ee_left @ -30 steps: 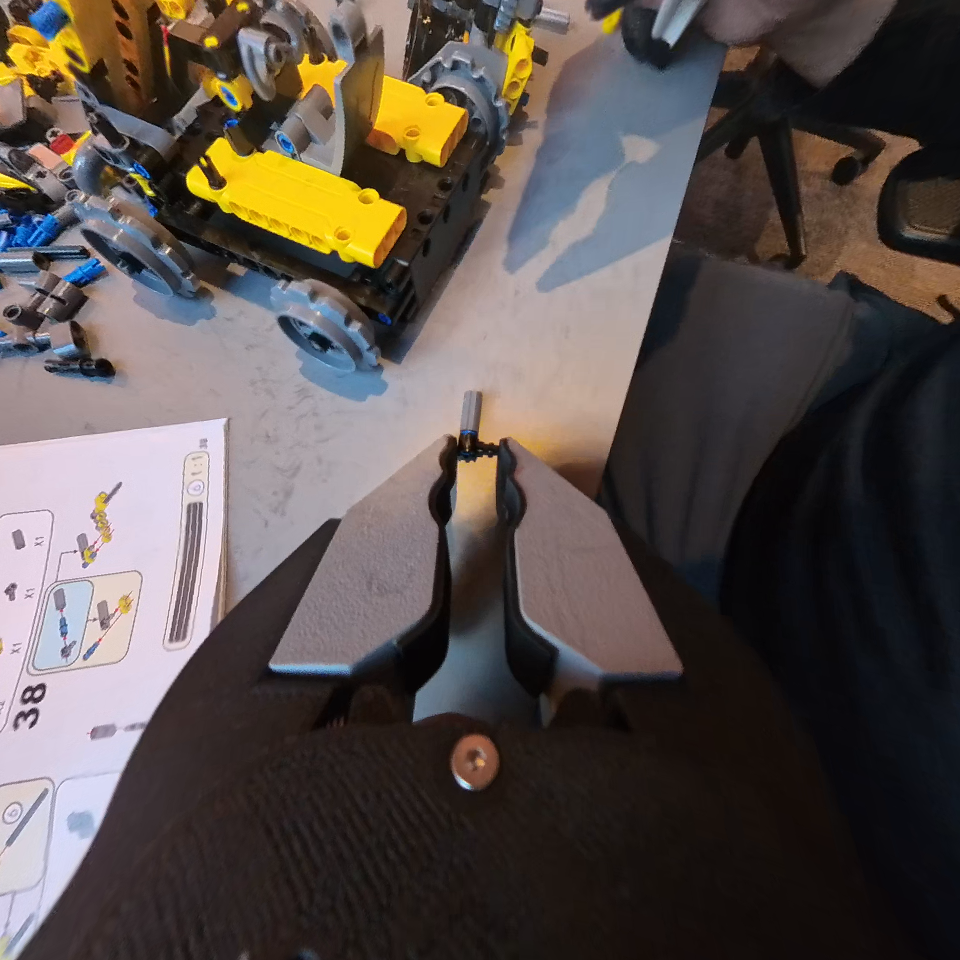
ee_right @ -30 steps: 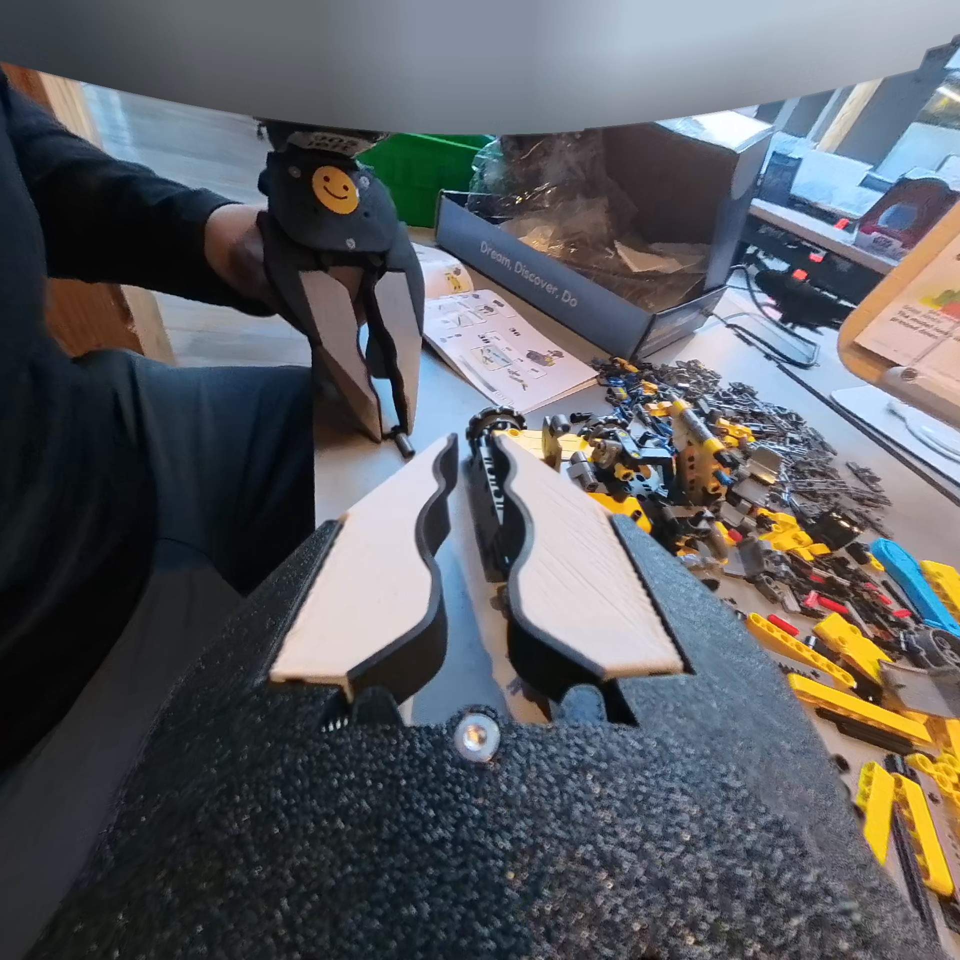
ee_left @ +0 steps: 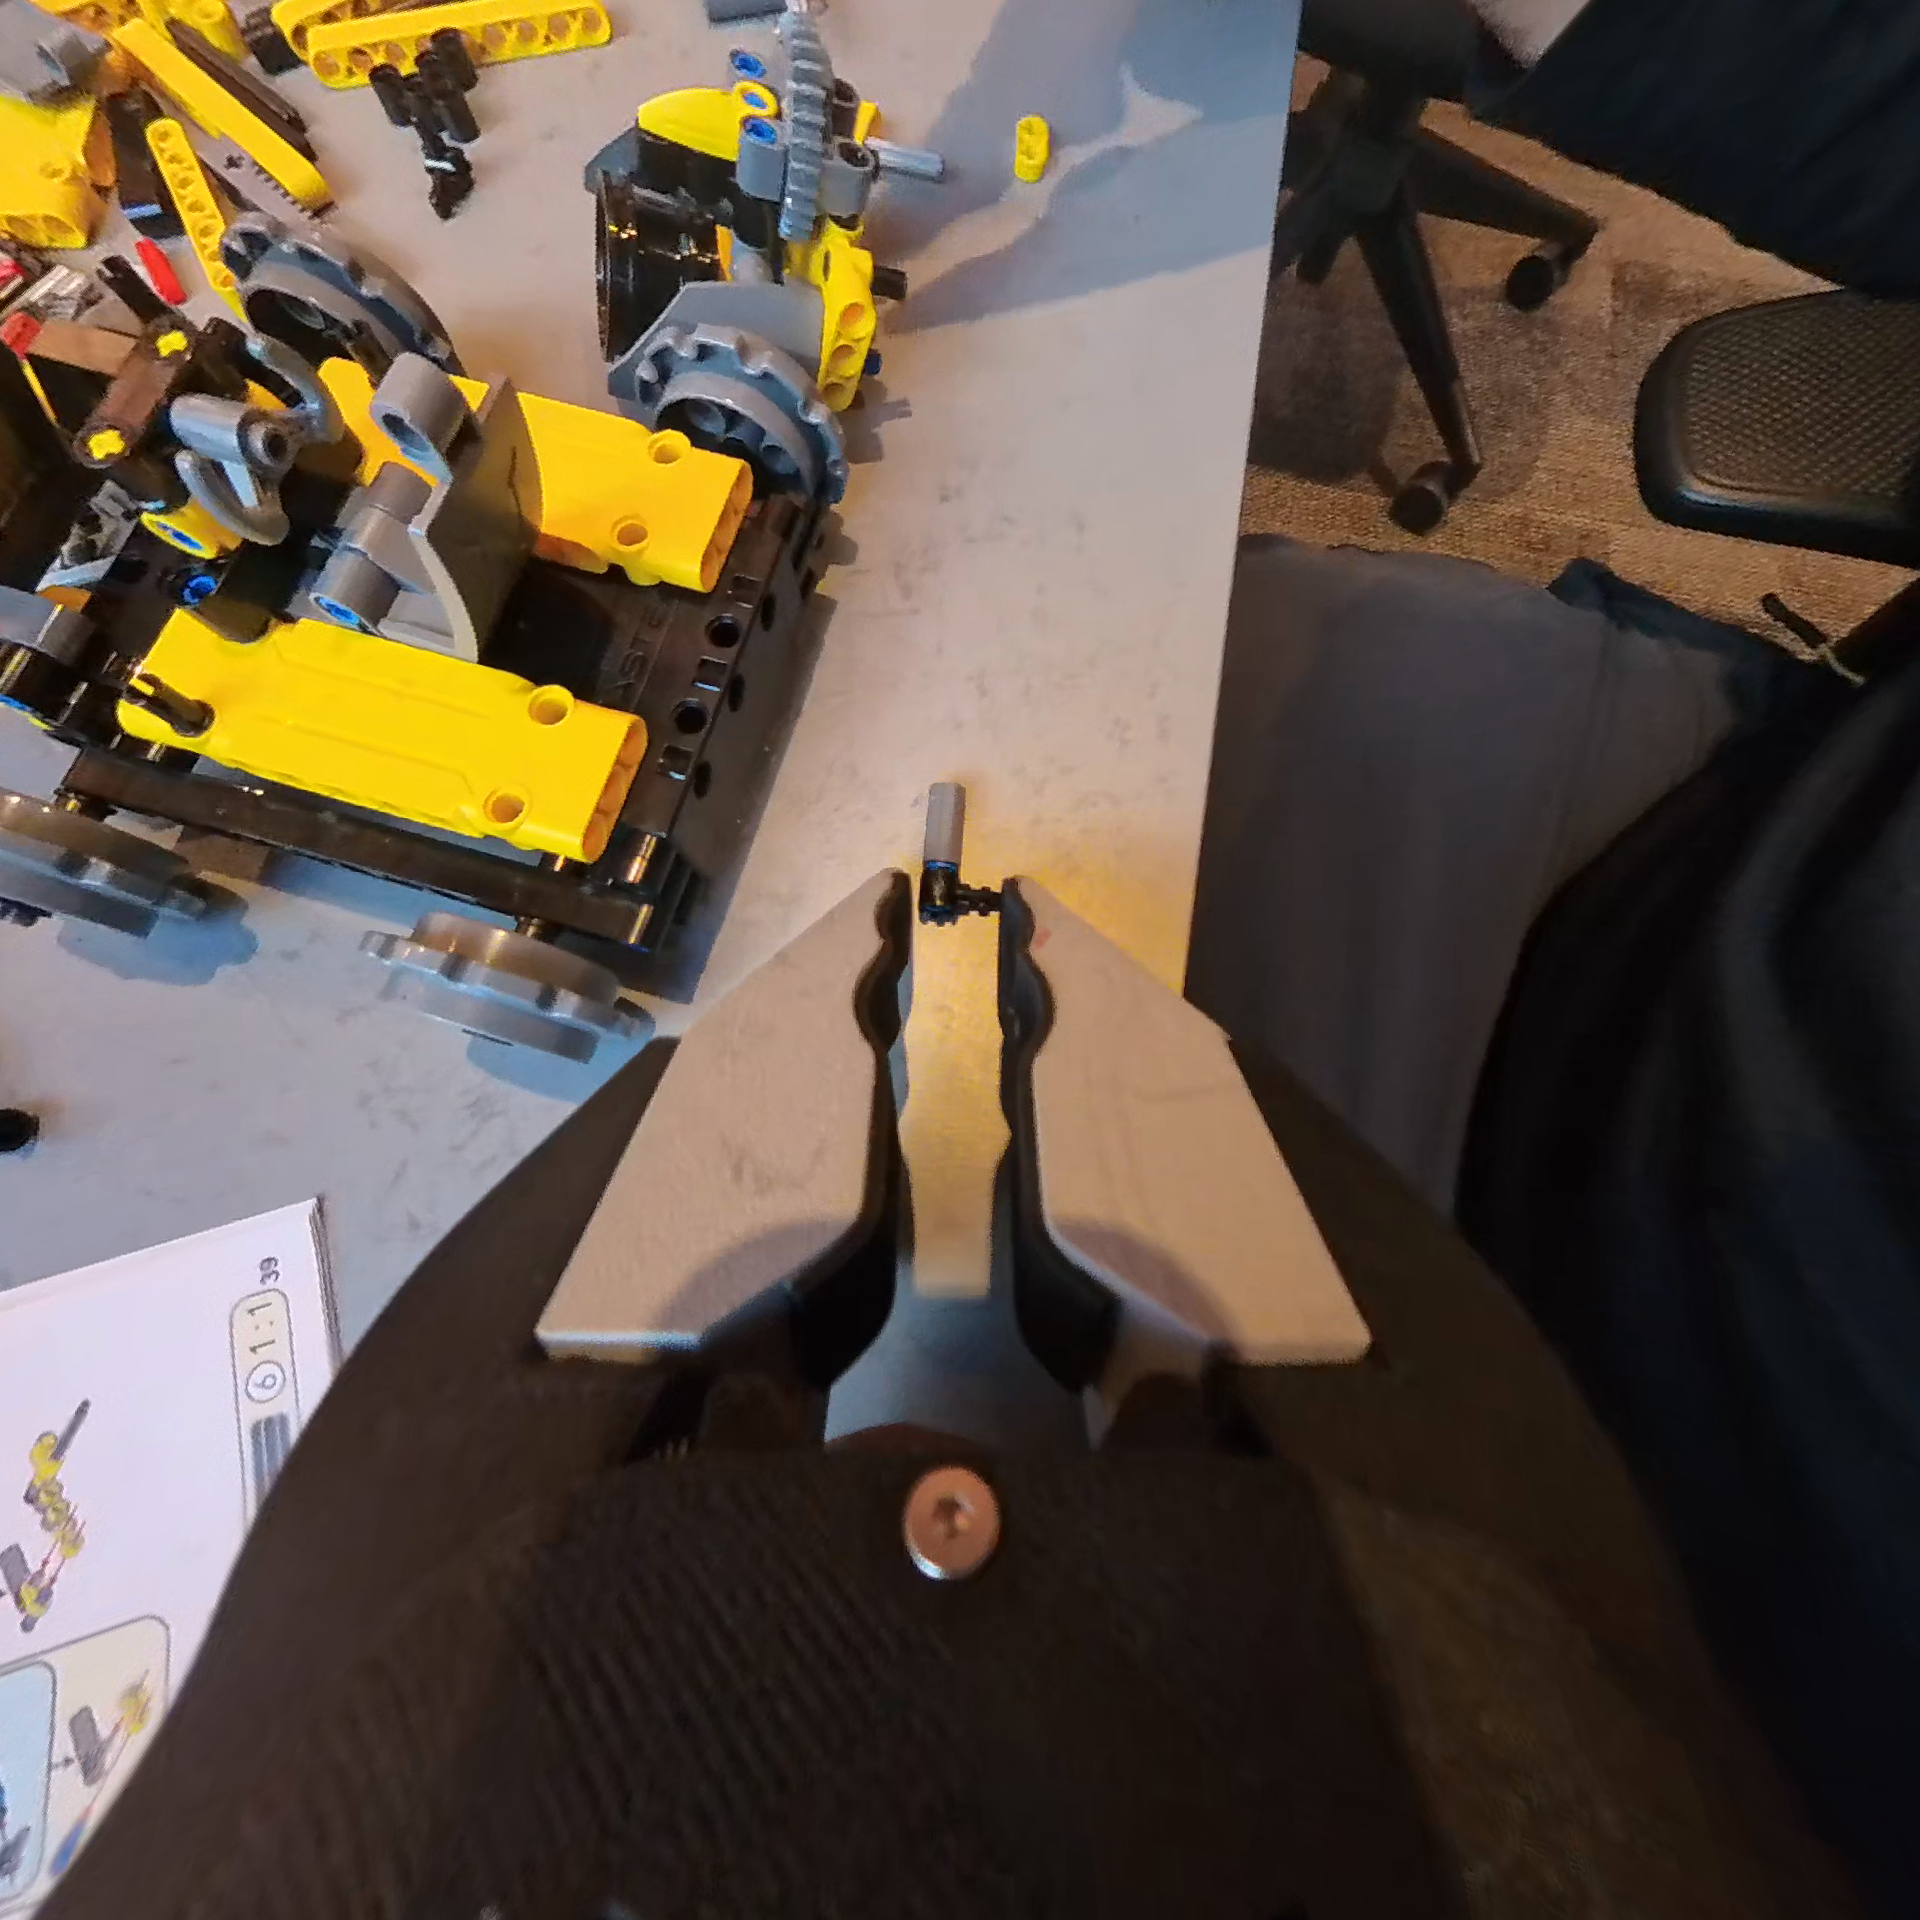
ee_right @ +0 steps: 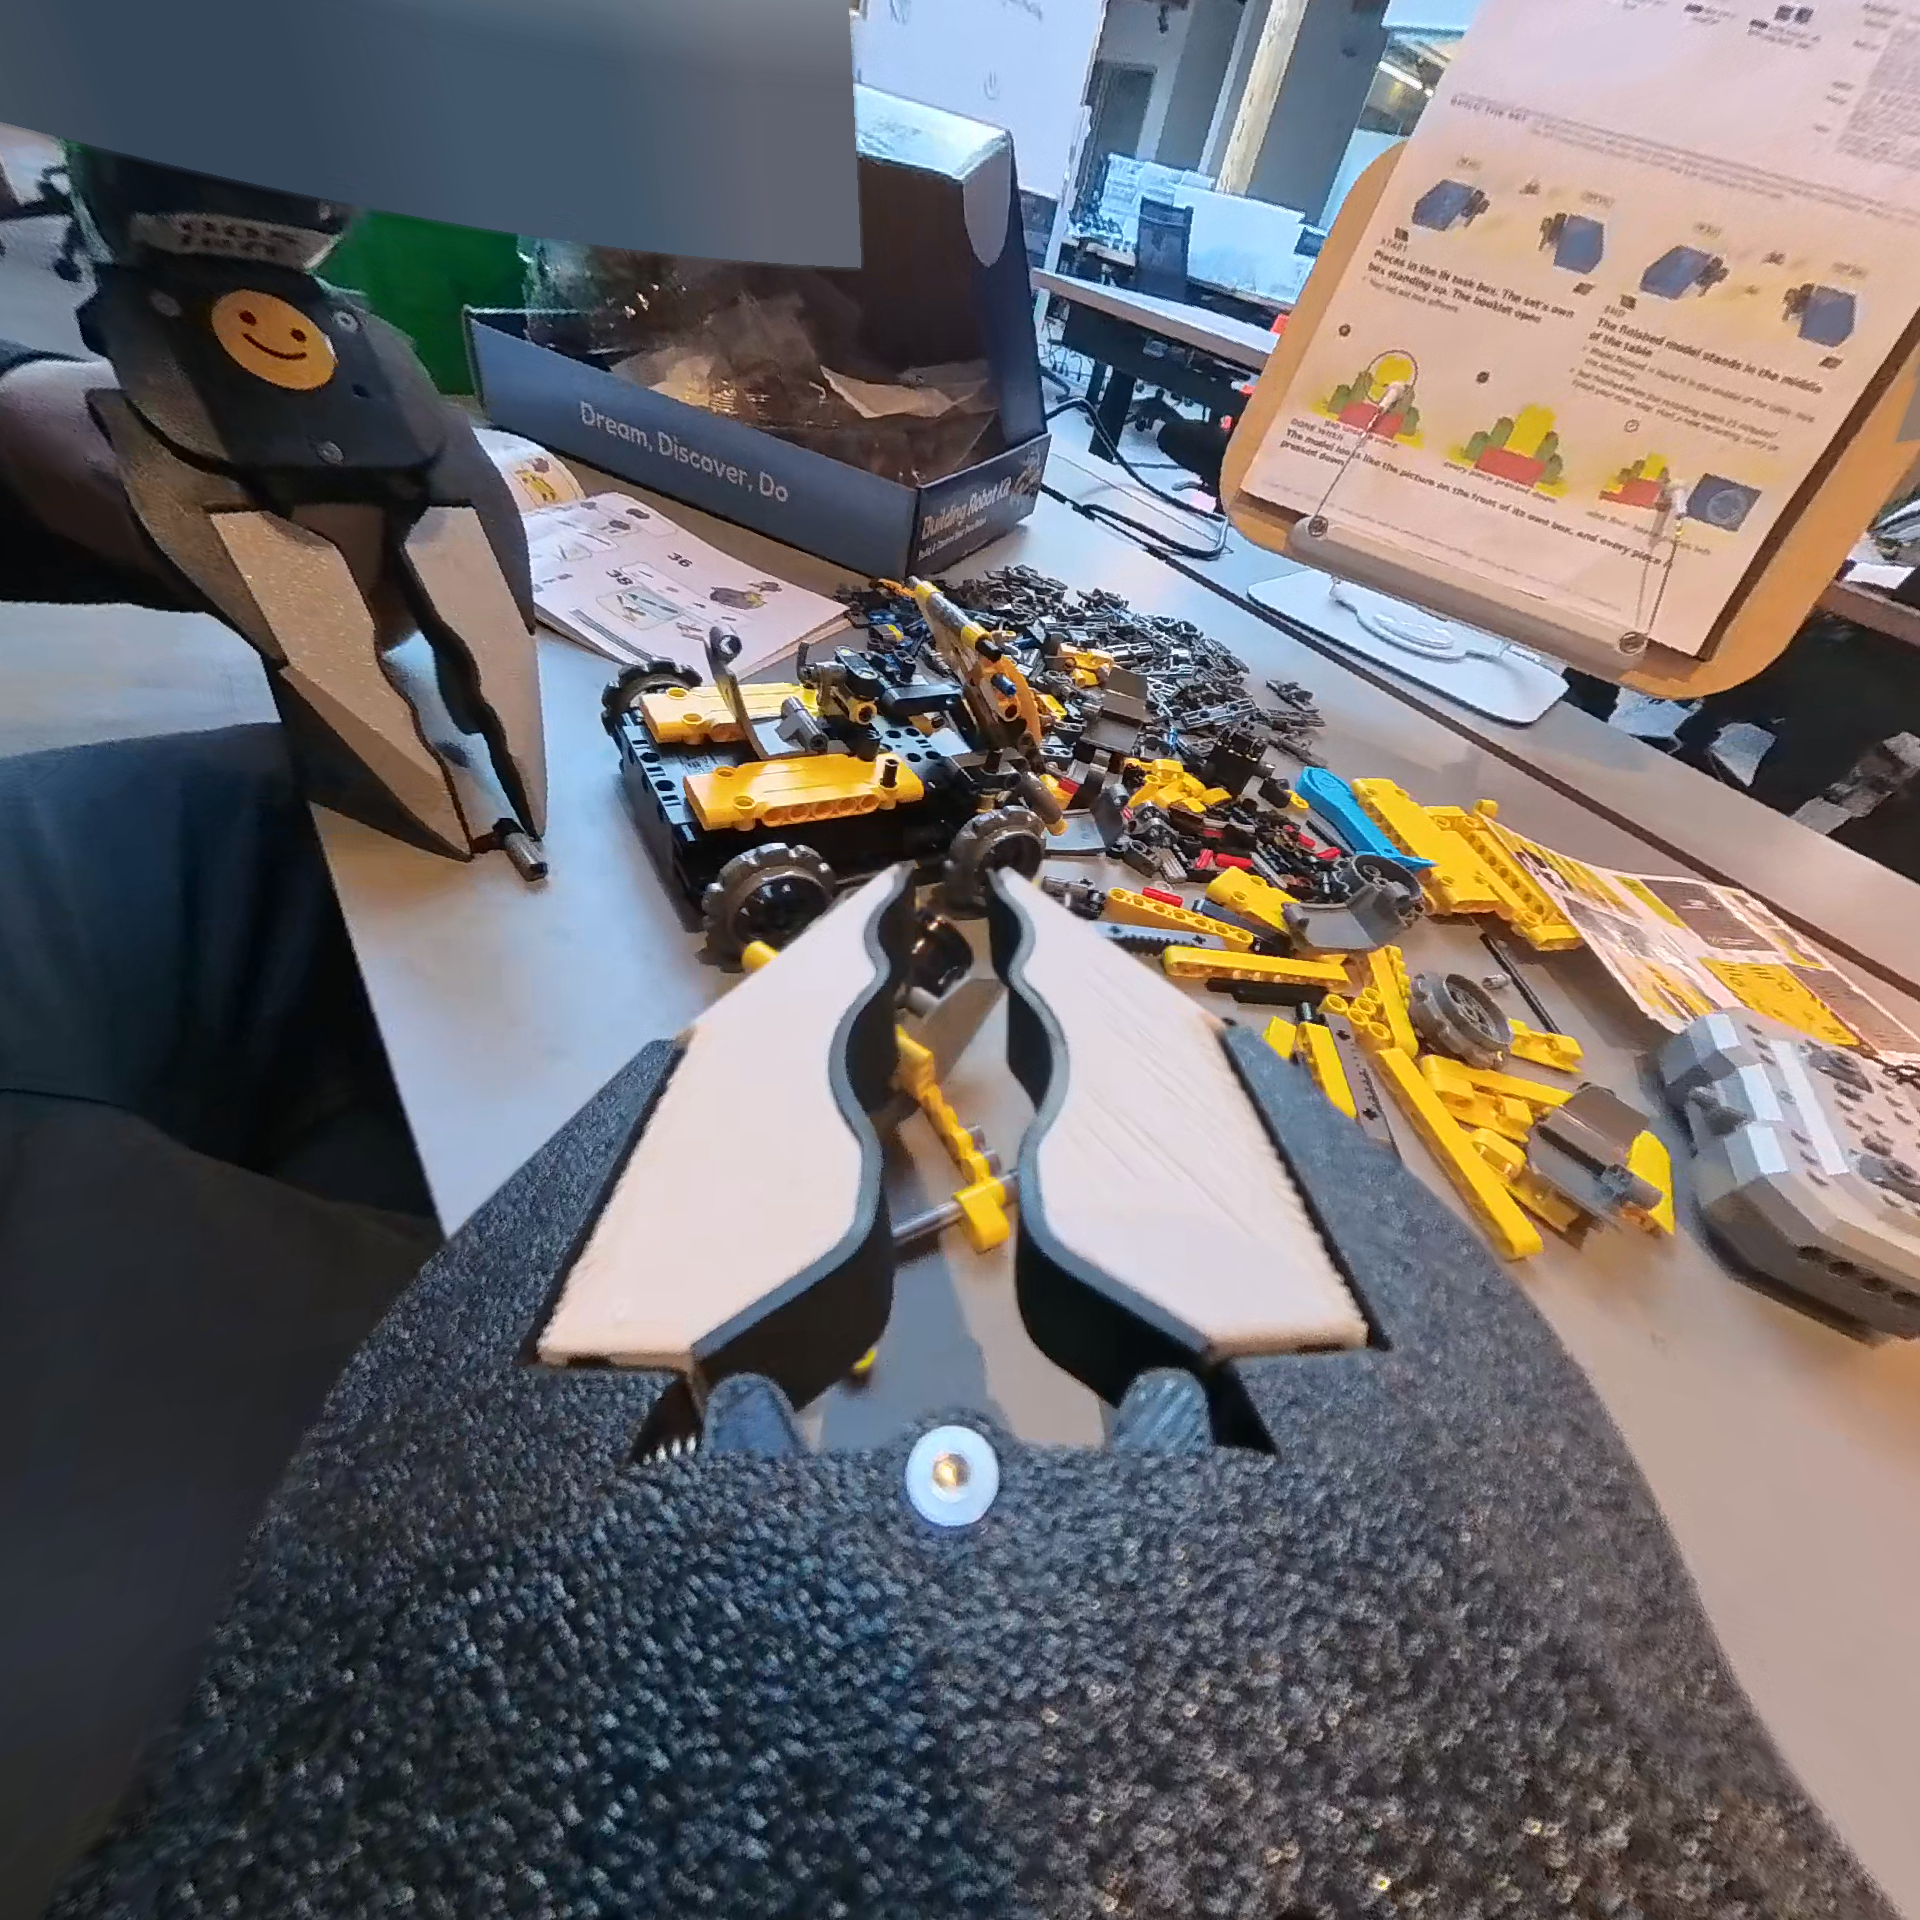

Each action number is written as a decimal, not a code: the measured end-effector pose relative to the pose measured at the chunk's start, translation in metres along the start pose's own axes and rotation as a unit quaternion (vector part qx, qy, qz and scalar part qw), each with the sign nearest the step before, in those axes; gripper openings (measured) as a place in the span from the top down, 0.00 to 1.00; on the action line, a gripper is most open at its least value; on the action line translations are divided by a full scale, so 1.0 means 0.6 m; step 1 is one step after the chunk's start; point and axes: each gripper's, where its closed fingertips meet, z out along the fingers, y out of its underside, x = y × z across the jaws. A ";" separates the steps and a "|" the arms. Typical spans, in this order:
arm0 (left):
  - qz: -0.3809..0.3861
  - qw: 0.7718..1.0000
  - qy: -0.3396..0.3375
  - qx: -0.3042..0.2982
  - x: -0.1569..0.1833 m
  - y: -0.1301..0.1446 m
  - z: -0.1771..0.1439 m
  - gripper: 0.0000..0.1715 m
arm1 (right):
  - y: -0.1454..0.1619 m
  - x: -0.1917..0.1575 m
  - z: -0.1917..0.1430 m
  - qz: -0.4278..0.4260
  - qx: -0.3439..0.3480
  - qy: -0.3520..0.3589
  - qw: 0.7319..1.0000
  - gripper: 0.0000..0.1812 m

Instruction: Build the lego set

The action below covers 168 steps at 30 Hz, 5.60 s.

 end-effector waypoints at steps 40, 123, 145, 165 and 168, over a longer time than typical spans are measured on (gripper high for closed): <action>0.023 0.991 -0.105 -0.082 -0.323 0.034 -0.113 0.95 | 0.040 0.144 -0.066 0.058 -0.013 0.126 0.990 0.94; -0.073 0.995 -0.072 0.016 -0.018 0.123 -0.137 0.99 | 0.151 0.021 -0.010 0.087 -0.329 -0.038 0.940 0.91; 0.002 1.000 -0.008 0.023 0.012 0.048 -0.071 0.99 | 0.082 -0.100 0.012 0.005 -0.284 -0.091 0.955 0.86; -0.008 1.000 -0.027 0.003 0.009 0.057 -0.061 0.99 | 0.057 -0.250 0.123 -0.005 -0.233 -0.145 0.962 0.86; -0.012 0.998 -0.058 0.014 0.007 0.060 -0.065 0.99 | 0.059 -0.240 0.117 -0.005 -0.230 -0.140 0.963 0.86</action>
